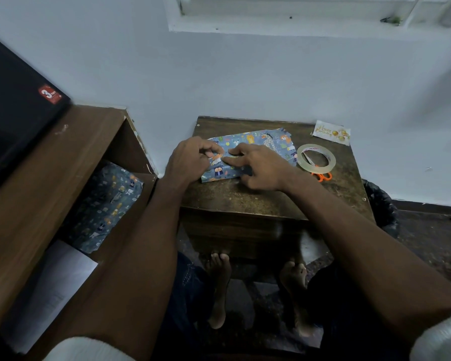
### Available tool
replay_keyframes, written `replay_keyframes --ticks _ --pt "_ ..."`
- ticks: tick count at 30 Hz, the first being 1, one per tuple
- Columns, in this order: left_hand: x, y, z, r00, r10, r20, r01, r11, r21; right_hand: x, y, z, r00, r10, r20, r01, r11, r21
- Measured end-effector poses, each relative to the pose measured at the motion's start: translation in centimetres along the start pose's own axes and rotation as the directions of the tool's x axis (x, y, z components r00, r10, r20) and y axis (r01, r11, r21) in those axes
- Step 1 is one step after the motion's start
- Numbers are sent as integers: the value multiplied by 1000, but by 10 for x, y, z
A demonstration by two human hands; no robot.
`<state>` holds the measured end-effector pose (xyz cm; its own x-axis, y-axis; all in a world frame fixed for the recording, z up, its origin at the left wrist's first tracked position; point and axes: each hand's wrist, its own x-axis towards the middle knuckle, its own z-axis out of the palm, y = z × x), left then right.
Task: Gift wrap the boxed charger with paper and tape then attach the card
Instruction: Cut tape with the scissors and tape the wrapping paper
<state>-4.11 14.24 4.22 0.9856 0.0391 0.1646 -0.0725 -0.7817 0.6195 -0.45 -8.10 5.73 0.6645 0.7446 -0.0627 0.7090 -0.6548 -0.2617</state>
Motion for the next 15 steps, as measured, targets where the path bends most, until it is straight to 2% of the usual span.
replay_keyframes --ticks 4,7,10,15 --pt "-2 0 2 996 84 -33 -76 980 184 1 0 0 1000 4 2 -4 1000 -8" --pt "0 0 3 997 30 -76 -7 956 292 0 -1 0 1000 -1 -3 1 1000 -1" --pt "1 1 3 995 -16 -100 44 958 283 3 -2 1 999 -1 -36 1 1000 -11" --pt "-1 3 2 980 -71 -184 109 973 202 12 -14 3 998 24 -64 -34 985 -167"
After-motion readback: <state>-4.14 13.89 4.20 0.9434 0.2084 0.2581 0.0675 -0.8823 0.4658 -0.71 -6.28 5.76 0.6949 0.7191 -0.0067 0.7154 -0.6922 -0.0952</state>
